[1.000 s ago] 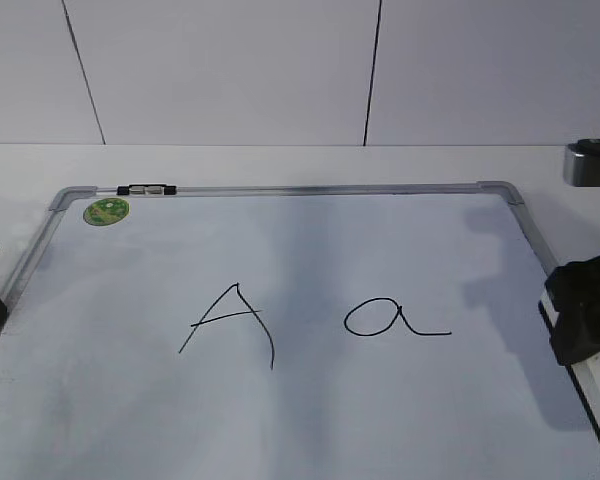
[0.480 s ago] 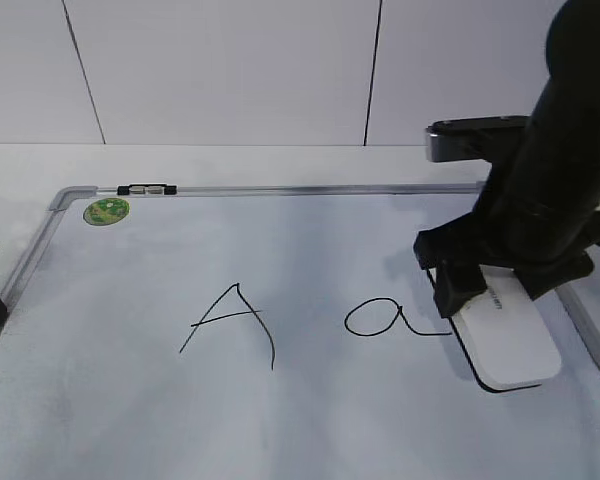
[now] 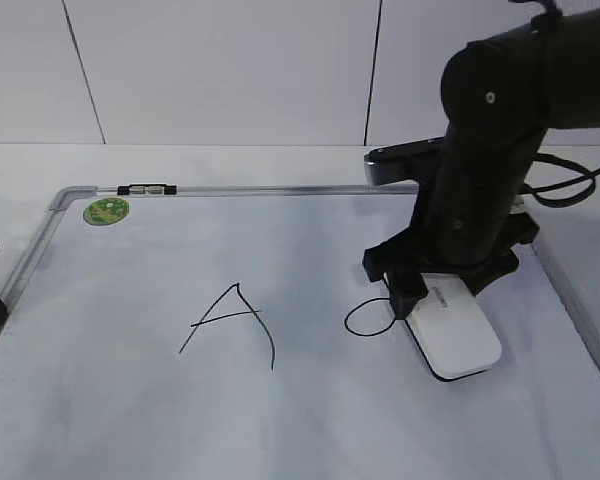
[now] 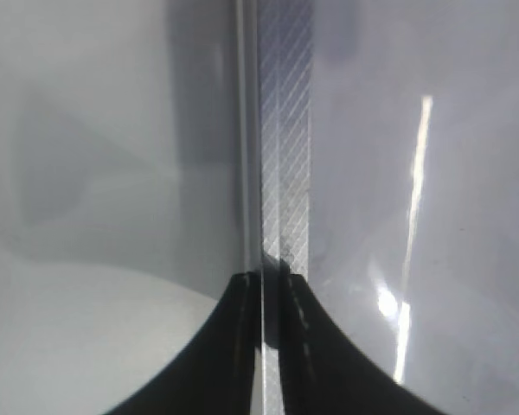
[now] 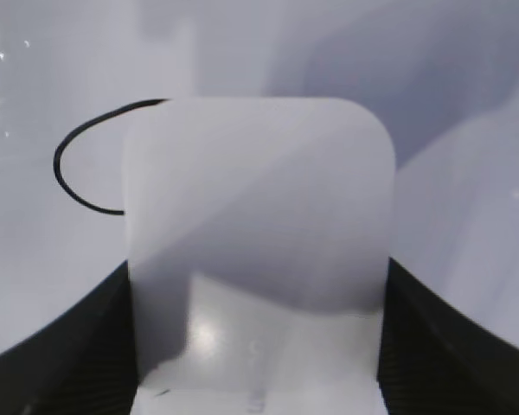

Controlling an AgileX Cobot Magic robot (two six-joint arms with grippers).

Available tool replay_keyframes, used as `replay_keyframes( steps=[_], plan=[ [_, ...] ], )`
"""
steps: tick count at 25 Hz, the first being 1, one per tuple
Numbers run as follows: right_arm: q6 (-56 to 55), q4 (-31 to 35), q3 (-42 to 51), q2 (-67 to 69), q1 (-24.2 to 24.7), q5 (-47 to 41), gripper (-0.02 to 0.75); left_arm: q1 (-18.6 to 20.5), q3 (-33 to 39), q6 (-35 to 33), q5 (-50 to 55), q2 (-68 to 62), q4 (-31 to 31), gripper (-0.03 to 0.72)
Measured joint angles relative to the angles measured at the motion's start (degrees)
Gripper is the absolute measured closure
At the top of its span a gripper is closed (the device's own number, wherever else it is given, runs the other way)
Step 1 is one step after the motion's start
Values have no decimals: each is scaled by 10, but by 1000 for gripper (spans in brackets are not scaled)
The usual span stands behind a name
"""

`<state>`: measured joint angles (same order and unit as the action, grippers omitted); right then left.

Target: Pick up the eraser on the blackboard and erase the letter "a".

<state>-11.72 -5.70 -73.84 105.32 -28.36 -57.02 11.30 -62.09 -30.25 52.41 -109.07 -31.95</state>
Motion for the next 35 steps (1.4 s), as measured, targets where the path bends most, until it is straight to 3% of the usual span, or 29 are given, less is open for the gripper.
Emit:
replay_keyframes(
  steps=[9,19,22,26,35],
  plan=[
    [7,0,-48,69,-8,18,192,0,0,0,0,0,3,644],
    [17,-15,-62,92,-100,40,192,0,0,0,0,0,6,643],
    [9,-21,-64,92,-104,41,192,0,0,0,0,0,8,641],
    [-31,-35,-64,92,-90,39,192,0,0,0,-1,0,8,641],
    [-55,-73,-64,93,3,39,192,0,0,0,-3,0,9,638]
  ],
)
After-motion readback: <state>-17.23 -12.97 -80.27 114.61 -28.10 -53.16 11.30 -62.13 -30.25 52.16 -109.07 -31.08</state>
